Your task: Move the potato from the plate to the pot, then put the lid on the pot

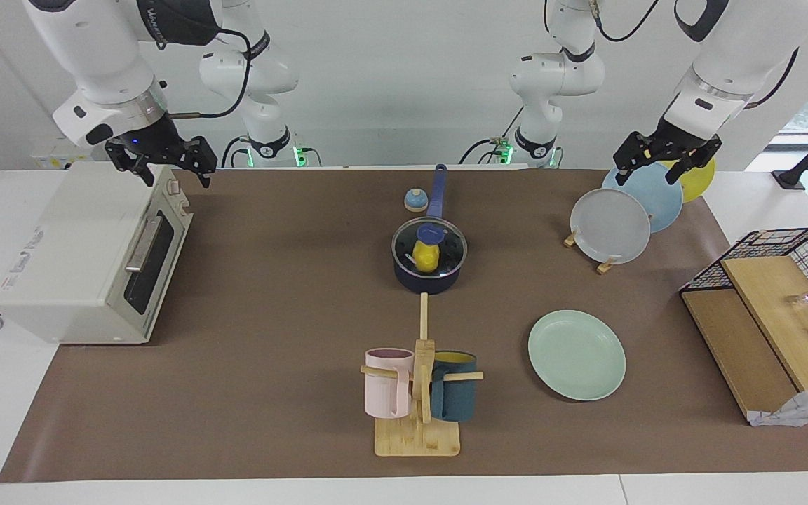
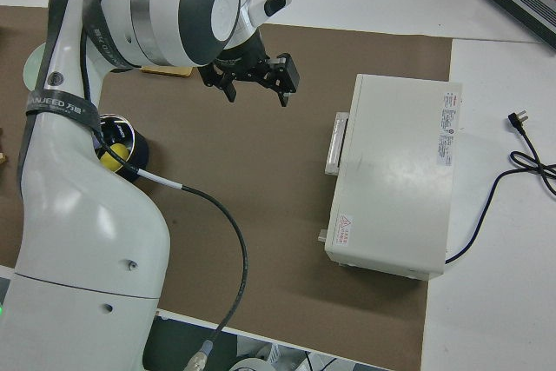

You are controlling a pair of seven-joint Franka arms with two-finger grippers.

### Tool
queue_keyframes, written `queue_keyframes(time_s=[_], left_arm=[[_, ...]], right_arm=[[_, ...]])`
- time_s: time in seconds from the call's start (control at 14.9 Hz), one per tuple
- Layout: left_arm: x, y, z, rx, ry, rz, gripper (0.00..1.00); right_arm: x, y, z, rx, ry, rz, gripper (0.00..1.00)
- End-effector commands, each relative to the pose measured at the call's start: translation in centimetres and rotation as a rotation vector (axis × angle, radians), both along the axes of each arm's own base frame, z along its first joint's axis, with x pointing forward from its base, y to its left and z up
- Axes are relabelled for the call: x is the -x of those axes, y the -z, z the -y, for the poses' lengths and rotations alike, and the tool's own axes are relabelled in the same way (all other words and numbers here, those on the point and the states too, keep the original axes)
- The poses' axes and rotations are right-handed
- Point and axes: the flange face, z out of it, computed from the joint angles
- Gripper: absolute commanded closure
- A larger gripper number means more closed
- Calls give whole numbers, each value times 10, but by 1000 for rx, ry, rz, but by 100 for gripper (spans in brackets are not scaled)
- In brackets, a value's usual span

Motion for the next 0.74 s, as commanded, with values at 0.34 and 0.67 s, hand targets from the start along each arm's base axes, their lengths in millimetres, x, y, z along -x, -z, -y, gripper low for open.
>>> queue_keyframes(time_s=[0.34,0.67], left_arm=[[6,-4,2,5,-5,-2,0],[6,-4,2,5,-5,-1,0]], right_arm=[[2,-2,-5,-8,-29,13,0],[3,-1,-3,-12,-25,5,0]])
